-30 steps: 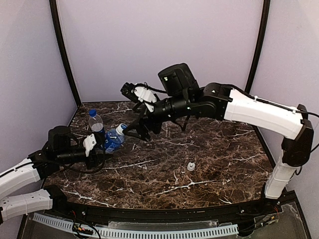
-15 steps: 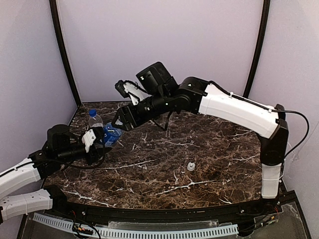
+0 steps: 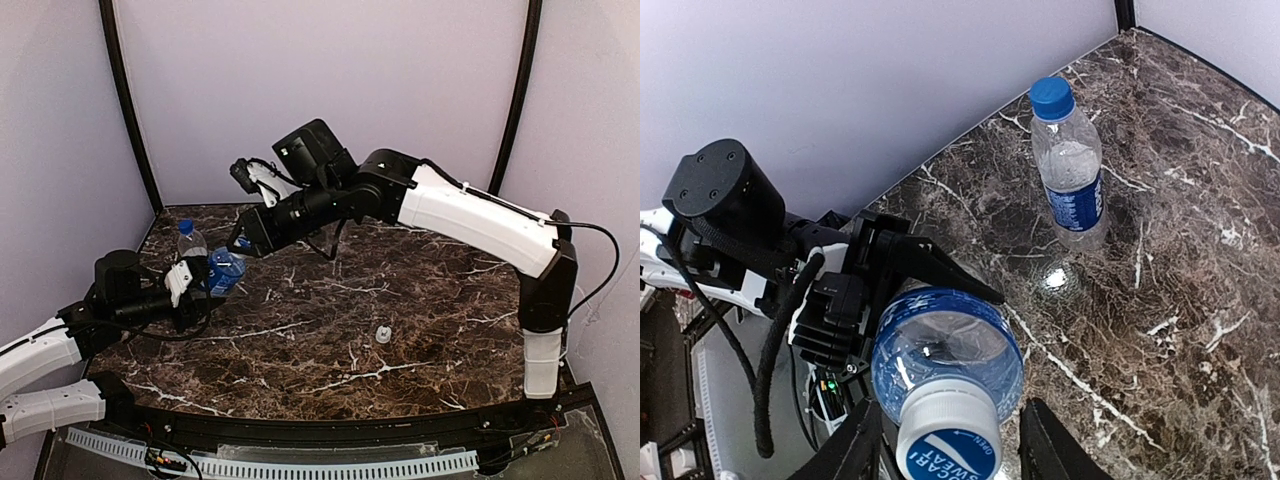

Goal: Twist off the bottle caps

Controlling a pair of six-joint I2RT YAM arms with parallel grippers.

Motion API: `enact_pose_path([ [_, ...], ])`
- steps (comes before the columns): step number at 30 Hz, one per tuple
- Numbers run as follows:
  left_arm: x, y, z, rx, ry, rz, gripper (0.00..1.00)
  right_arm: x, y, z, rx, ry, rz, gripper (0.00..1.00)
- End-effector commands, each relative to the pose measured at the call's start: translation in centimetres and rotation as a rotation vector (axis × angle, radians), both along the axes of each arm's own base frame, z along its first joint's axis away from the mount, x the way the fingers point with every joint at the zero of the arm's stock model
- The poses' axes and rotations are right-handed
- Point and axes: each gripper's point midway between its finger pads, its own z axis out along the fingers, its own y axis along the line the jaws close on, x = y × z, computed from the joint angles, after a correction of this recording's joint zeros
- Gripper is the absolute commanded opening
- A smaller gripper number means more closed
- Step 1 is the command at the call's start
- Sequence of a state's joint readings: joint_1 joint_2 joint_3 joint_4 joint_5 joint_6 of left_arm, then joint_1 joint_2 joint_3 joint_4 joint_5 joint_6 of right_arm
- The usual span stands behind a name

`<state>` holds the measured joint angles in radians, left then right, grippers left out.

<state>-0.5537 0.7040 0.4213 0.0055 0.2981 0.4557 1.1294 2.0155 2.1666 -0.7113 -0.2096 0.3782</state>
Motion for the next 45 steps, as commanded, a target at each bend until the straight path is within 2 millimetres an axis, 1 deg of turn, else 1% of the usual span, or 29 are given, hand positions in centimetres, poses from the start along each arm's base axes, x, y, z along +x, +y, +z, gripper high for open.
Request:
enact_pose_path([
  [1, -0.4, -0.2, -0.4, -0.01, 0.019, -0.019, 0.4, 0.4, 0.5, 0.2, 0.015, -0.002, 0.005, 0.36],
  [3, -0.4, -0.2, -0.3, -0.011, 0.018, -0.021, 0.4, 0.4, 0.4, 0.1, 0.014, 0.007, 0.011, 0.22],
  [6, -0.4, -0.2, -0.3, -0.01, 0.018, -0.021, 0.4, -0.5, 0.5, 0.3, 0.024, 0.012, 0.076, 0.01],
  [9, -0.7, -0.3, -0.7, -0.009, 0.043, -0.03, 0.4, -4.6, 0.5, 1.6, 0.07, -0.02, 0.338, 0.0],
  [11, -1.3, -0.6, -0.8, -0.017, 0.067, -0.061, 0.4, -7.7, -0.3, 1.6, 0.057, -0.165, 0.52, 0.0],
  [13, -2.6, -1.3, -0.7, -0.035, 0.101, -0.135, 0.4, -11.5, -1.6, 0.5, 0.024, -0.344, 0.724, 0.0],
  [14, -3.3, -1.5, -1.0, -0.032, 0.125, -0.171, 0.4, -12.8, -2.3, -0.3, 0.007, -0.429, 0.807, 0.0],
  [15, -4.6, -2.2, -0.7, -0.052, 0.148, -0.247, 0.4, -13.6, -3.0, -1.3, -0.013, -0.522, 0.876, 0.0],
  [16, -5.5, -2.3, -1.1, -0.046, 0.183, -0.291, 0.4, -14.0, -3.6, -2.4, -0.042, -0.606, 0.928, 0.0],
  [17, -6.8, -2.8, -0.7, -0.069, 0.207, -0.364, 0.41, -13.9, -4.0, -3.6, -0.088, -0.693, 0.968, 0.0],
  [18, -7.6, -2.8, -0.9, -0.069, 0.241, -0.389, 0.41, -13.7, -4.4, -4.8, -0.151, -0.821, 1.024, 0.0],
  [20, -8.8, -2.9, -0.9, -0.077, 0.279, -0.44, 0.42, -13.0, -4.5, -6.7, -0.303, -1.007, 1.077, 0.0],
  [21, -9.1, -2.9, -0.8, -0.074, 0.272, -0.461, 0.42, -12.7, -4.3, -7.0, -0.356, -1.085, 1.093, 0.0],
  [22, -9.5, -2.7, -1.2, -0.061, 0.291, -0.468, 0.42, -11.9, -4.1, -7.1, -0.41, -1.148, 1.085, 0.0],
  [27, -10.1, -2.5, -1.6, -0.044, 0.296, -0.487, 0.42, -9.9, -3.5, -7.2, -0.481, -1.307, 1.07, 0.0],
  [28, -10.0, -2.5, -1.7, -0.042, 0.296, -0.484, 0.41, -9.5, -3.1, -6.9, -0.481, -1.337, 1.039, 0.07],
  [29, -10.0, -2.5, -1.7, -0.042, 0.291, -0.48, 0.41, -9.1, -2.9, -6.6, -0.478, -1.357, 1.001, 0.27],
  [30, -9.9, -2.4, -1.8, -0.039, 0.29, -0.472, 0.41, -8.8, -2.6, -6.2, -0.468, -1.376, 0.96, 0.51],
  [32, -9.5, -2.4, -2.0, -0.041, 0.288, -0.45, 0.41, -8.3, -2.1, -4.8, -0.427, -1.392, 0.858, 0.86],
  [33, -9.2, -2.4, -1.7, -0.056, 0.284, -0.432, 0.41, -8.2, -1.8, -3.8, -0.393, -1.391, 0.798, 0.97],
  [36, -7.6, -2.2, -2.0, -0.063, 0.269, -0.34, 0.41, -7.9, -1.8, -0.1, -0.245, -1.317, 0.619, 0.99],
  [37, -7.0, -2.2, -1.7, -0.076, 0.253, -0.313, 0.41, -7.6, -1.9, 1.3, -0.179, -1.274, 0.548, 0.99],
  [38, -6.0, -1.8, -2.2, -0.065, 0.238, -0.253, 0.42, -7.4, -2.1, 2.7, -0.093, -1.2, 0.463, 0.99],
  [39, -5.1, -1.8, -1.7, -0.086, 0.215, -0.213, 0.42, -7.0, -2.3, 3.8, -0.013, -1.126, 0.391, 0.99],
  [40, -3.8, -1.1, -2.3, -0.074, 0.198, -0.131, 0.42, -6.4, -2.5, 4.5, 0.058, -1.054, 0.329, 0.98],
  [41, -2.9, -1.0, -1.8, -0.097, 0.17, -0.089, 0.42, -5.7, -2.8, 4.7, 0.111, -0.96, 0.27, 0.99],
  [42, -1.9, -0.3, -2.1, -0.088, 0.144, -0.025, 0.42, -4.9, -3.1, 4.7, 0.147, -0.863, 0.223, 0.98],
  [43, -1.3, -0.2, -1.6, -0.098, 0.108, -0.002, 0.42, -3.9, -3.3, 4.6, 0.173, -0.763, 0.177, 0.99],
  [45, -0.5, 0.3, -1.6, -0.082, 0.075, 0.042, 0.41, -2.1, -3.7, 4.5, 0.225, -0.563, 0.092, 0.99],
])
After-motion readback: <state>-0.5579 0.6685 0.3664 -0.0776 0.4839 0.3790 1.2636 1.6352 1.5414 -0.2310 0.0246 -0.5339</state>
